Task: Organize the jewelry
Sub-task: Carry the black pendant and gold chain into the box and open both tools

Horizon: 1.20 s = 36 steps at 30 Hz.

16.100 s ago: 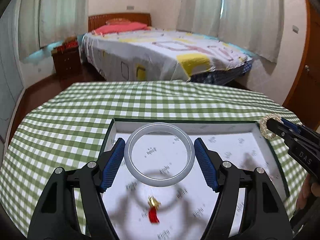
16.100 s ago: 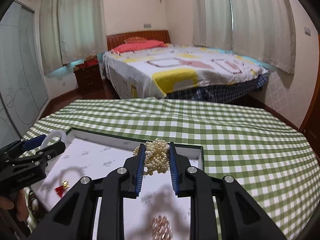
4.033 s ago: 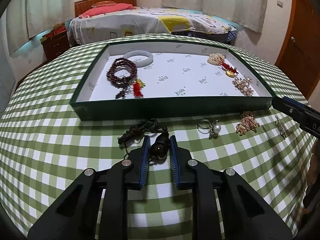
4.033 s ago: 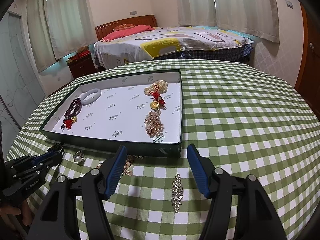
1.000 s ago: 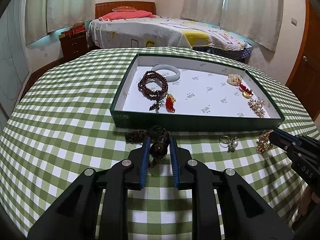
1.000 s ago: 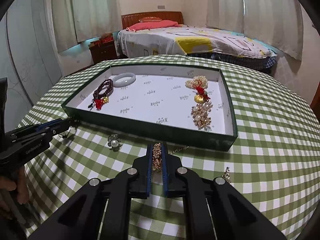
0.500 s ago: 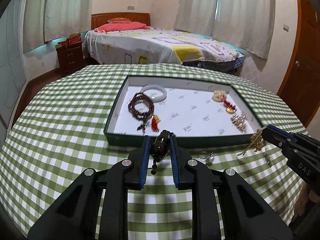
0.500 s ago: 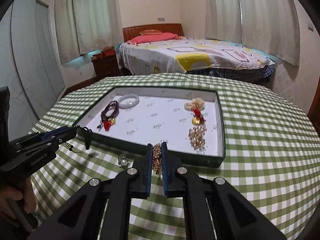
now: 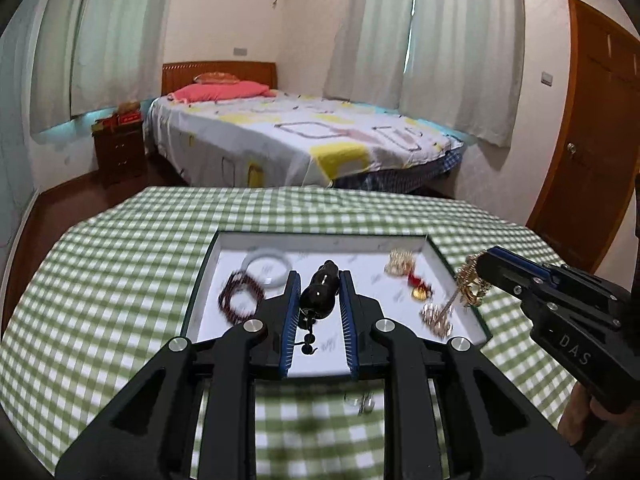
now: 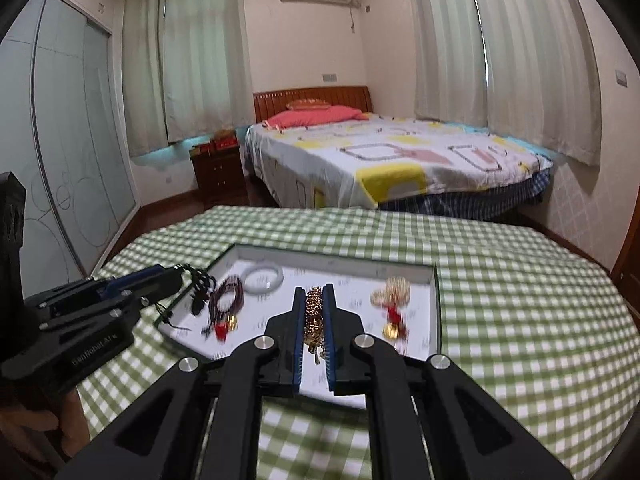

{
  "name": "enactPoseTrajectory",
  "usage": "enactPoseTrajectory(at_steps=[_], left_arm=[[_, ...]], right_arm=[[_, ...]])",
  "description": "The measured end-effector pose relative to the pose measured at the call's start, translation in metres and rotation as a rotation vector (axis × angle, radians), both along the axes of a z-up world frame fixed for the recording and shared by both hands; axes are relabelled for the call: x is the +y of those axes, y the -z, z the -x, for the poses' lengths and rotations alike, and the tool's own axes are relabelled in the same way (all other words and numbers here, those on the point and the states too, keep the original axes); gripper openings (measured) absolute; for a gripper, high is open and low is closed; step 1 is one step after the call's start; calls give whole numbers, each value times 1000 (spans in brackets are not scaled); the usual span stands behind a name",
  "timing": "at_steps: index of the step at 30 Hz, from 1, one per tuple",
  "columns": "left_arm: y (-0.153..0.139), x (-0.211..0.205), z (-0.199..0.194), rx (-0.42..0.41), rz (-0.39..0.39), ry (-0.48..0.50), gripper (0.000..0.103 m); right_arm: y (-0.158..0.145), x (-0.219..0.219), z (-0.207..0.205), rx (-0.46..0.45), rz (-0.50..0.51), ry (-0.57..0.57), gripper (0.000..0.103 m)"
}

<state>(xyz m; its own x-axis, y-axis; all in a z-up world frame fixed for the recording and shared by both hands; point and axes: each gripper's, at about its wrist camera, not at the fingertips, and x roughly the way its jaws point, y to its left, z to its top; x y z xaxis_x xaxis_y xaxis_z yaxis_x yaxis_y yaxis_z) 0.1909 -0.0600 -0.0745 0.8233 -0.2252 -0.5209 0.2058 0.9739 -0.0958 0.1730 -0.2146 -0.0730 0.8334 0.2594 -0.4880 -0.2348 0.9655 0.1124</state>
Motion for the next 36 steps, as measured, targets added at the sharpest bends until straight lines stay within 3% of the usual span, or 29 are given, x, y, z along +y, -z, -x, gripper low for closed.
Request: enactPoseTrajectory(at_steps=[6, 11, 23, 36], left_arm=[[-12, -15, -35, -39, 6, 15, 20], [2, -29, -64, -26, -10, 32, 20], [73, -37, -112, 135, -62, 3, 20], [98, -37, -131, 222, -67, -18, 20]], right_arm=[[-12, 0, -31, -34, -13, 5, 9], [-8, 0, -58, -44, -14, 19, 9], [62, 5, -111, 127, 10, 48, 9], [90, 6, -128, 243, 35, 68, 9]])
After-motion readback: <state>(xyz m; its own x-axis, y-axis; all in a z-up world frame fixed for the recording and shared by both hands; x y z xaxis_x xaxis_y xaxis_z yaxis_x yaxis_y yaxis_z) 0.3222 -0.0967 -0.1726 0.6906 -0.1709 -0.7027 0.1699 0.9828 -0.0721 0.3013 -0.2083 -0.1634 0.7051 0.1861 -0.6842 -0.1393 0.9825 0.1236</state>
